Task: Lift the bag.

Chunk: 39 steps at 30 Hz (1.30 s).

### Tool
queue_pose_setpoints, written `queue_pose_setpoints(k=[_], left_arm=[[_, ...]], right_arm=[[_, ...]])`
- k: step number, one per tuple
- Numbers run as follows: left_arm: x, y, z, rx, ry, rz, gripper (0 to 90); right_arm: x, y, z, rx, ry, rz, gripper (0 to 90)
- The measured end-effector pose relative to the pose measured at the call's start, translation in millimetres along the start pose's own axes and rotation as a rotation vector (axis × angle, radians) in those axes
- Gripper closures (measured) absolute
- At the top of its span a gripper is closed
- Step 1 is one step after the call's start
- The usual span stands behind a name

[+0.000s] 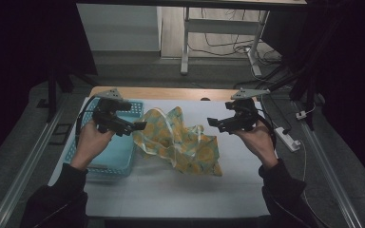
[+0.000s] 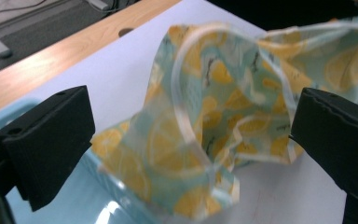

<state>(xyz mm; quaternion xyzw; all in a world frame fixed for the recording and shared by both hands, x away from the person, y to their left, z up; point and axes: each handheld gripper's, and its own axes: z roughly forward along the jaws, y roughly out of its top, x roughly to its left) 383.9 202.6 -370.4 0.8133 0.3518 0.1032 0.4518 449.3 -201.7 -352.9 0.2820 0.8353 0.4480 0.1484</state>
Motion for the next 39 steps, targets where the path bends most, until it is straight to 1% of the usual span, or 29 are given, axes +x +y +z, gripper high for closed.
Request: queue_pose_setpoints(k=[3,6,8,11,16,22,28,31,34,39], left_arm=[[-2.4,-9.3,-2.8,0.005,0.01,-0.008,0.0],[-4.8,-19.2,-4.3,0.009,0.015,-0.015,0.0],[-6.5,-26.4,-4.7,0.012,0.025,-0.02,0.0],[-8.7,-38.4,-4.8,0.018,0.026,-0.031,0.0],[-11.4,-58.4,-8.2,-0.002,0.025,-0.059,0.0],[-15.4,-79.2,-13.9,-0.026,0.032,-0.089,0.0],[-22.4,-100.6,-12.4,-0.023,0.041,-0.106,0.0],[-25.6,-111.3,-11.1,-0.027,0.037,-0.116,0.0],[-29.1,-121.4,-12.8,-0.041,0.047,-0.128,0.0],[-37.3,-138.4,-19.8,-0.073,0.066,-0.149,0.0]], right_arm=[[-1.1,-7.7,-4.1,-0.006,-0.016,0.004,3.8],[-0.4,-16.8,-8.0,-0.01,-0.017,0.008,3.8],[0.5,-23.4,-10.2,-0.009,-0.023,0.009,3.8],[0.8,-33.7,-12.7,-0.005,-0.029,0.012,3.8],[2.6,-50.9,-16.8,-0.014,-0.034,0.029,3.8],[8.3,-67.8,-20.9,-0.019,-0.045,0.036,2.8],[14.0,-80.6,-22.5,-0.011,-0.072,0.034,1.8],[17.0,-86.6,-23.3,-0.006,-0.085,0.031,0.3],[20.5,-92.1,-25.4,-0.003,-0.09,0.027,0.0],[25.5,-101.8,-31.2,-0.012,-0.09,0.037,0.0]])
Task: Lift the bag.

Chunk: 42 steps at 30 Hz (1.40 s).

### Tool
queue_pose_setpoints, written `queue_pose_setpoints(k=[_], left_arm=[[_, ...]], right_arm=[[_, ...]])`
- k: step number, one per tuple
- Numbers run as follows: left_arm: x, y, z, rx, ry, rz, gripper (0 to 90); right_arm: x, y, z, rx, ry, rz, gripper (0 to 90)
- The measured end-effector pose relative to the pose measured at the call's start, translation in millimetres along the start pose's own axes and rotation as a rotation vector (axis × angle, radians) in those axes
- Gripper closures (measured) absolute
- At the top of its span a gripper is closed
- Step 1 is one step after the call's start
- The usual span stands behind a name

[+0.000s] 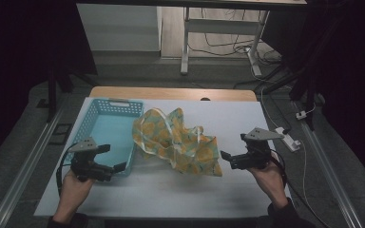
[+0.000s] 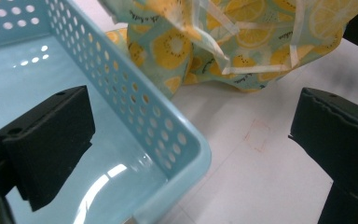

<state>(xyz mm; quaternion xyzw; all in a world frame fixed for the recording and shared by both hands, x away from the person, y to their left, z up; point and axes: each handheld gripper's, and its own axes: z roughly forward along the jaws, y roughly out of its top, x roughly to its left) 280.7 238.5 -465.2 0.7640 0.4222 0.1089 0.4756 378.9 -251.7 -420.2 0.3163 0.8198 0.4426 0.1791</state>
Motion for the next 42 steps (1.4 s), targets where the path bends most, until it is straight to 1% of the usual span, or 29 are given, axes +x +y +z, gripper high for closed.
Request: queue_pose_setpoints(k=[4,7,14,19,23,28,30,32,34,36,37,38,40,41,42], left_arm=[[-3.2,-12.9,-6.3,0.009,0.018,-0.011,0.0],[-4.3,-23.1,-11.0,0.014,0.035,-0.022,0.0],[-8.4,-42.2,-21.1,0.025,0.081,-0.032,0.0],[-13.2,-51.5,-26.4,0.043,0.124,-0.018,0.0],[-14.6,-60.4,-29.9,0.057,0.139,-0.021,0.0],[-10.7,-74.9,-31.7,0.08,0.148,-0.059,0.0],[-9.5,-80.1,-32.9,0.091,0.155,-0.068,0.0],[-7.9,-84.7,-34.5,0.102,0.169,-0.079,0.0],[-6.0,-88.6,-36.6,0.112,0.189,-0.091,0.0],[-3.7,-91.3,-38.3,0.119,0.197,-0.107,0.0],[-2.9,-91.8,-39.2,0.113,0.196,-0.116,0.0],[-2.3,-92.0,-39.9,0.111,0.194,-0.12,0.0],[-2.0,-92.0,-38.7,0.125,0.201,-0.128,0.0],[-2.1,-91.6,-37.6,0.133,0.205,-0.13,0.0],[-2.1,-90.9,-36.6,0.141,0.207,-0.13,0.0]], right_arm=[[1.9,-10.3,-5.0,0.003,-0.011,0.004,0.0],[1.8,-18.8,-9.2,0.008,-0.028,0.01,0.0],[3.9,-40.6,-20.6,-0.009,-0.066,0.038,0.0],[6.0,-59.0,-26.8,-0.001,-0.087,0.066,0.0],[7.4,-72.6,-29.9,0.02,-0.096,0.086,0.0],[10.0,-86.4,-35.2,0.041,-0.109,0.099,0.0],[11.3,-91.6,-37.6,0.047,-0.115,0.1,0.0],[12.7,-96.5,-39.2,0.059,-0.122,0.102,0.0],[14.0,-101.4,-39.2,0.078,-0.118,0.103,0.0],[15.0,-106.3,-38.2,0.109,-0.114,0.102,0.0],[15.3,-109.4,-36.7,0.123,-0.109,0.105,0.0],[15.7,-112.2,-35.6,0.149,-0.108,0.106,0.0],[16.2,-115.2,-33.5,0.179,-0.103,0.103,0.0],[16.9,-114.8,-34.2,0.167,-0.106,0.102,0.0],[17.0,-115.1,-34.1,0.171,-0.103,0.1,0.0]])
